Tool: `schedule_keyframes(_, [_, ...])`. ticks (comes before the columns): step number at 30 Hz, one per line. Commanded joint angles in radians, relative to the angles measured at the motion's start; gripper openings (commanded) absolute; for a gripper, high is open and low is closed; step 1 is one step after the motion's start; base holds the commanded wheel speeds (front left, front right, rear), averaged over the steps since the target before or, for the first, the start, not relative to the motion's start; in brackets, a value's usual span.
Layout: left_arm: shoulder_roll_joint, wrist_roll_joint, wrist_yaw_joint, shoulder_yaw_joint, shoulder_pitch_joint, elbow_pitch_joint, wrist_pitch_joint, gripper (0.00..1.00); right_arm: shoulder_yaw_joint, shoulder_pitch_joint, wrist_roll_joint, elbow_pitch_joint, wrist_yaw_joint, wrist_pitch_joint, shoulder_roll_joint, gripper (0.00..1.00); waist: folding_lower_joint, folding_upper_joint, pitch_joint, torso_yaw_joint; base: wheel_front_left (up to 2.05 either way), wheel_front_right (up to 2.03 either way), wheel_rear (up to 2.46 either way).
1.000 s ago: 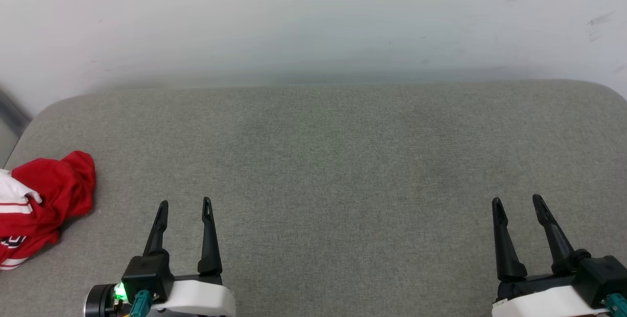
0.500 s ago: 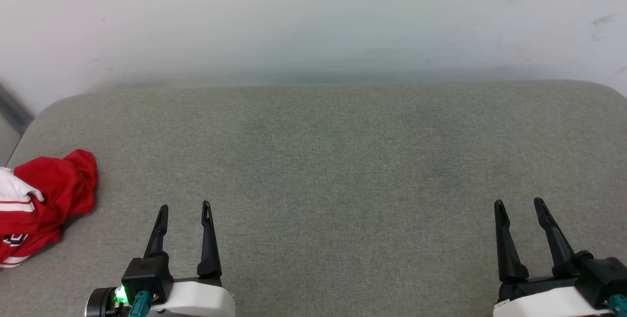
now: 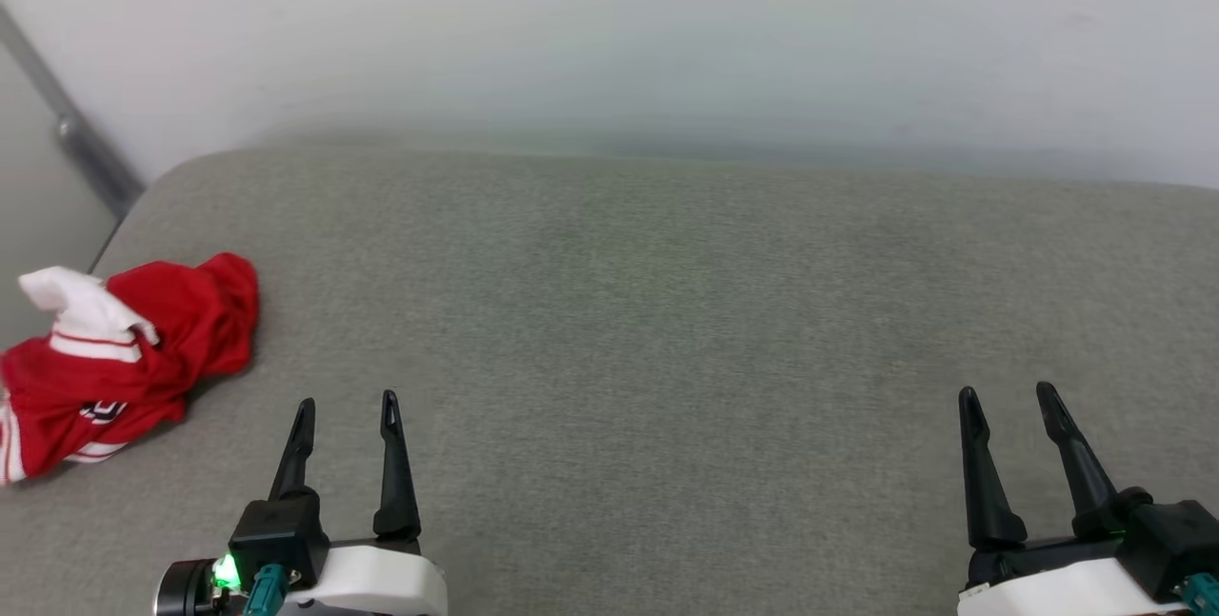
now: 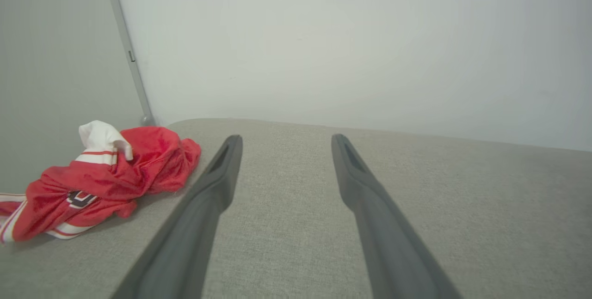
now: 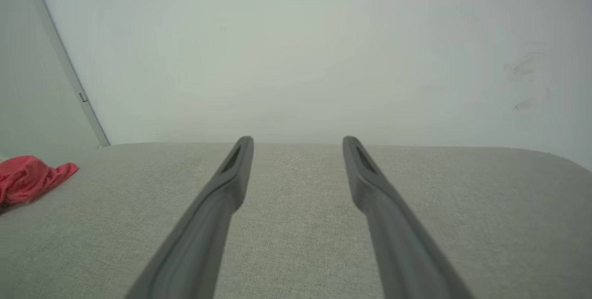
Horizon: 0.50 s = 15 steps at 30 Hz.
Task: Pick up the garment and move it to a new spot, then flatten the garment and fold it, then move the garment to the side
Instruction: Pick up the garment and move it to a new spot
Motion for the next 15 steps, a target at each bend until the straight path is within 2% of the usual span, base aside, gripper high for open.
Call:
schedule_keyframes(1, [0.001,0.007,0.000,0.002,0.000,0.000,-0.003,1.00,0.002,0.015,0.002,-0.004,0.000,-0.002,0.003,1.00,0.0000,0.0000,0.002,0.029,0.00,0.00,0.00])
schedule_keyframes(15, [0.001,-0.010,0.005,0.024,-0.009,-0.002,-0.003,1.00,0.010,0.012,-0.013,-0.016,0.000,-0.002,0.003,1.00,0.0000,0.0000,0.022,0.245,0.00,0.00,0.00])
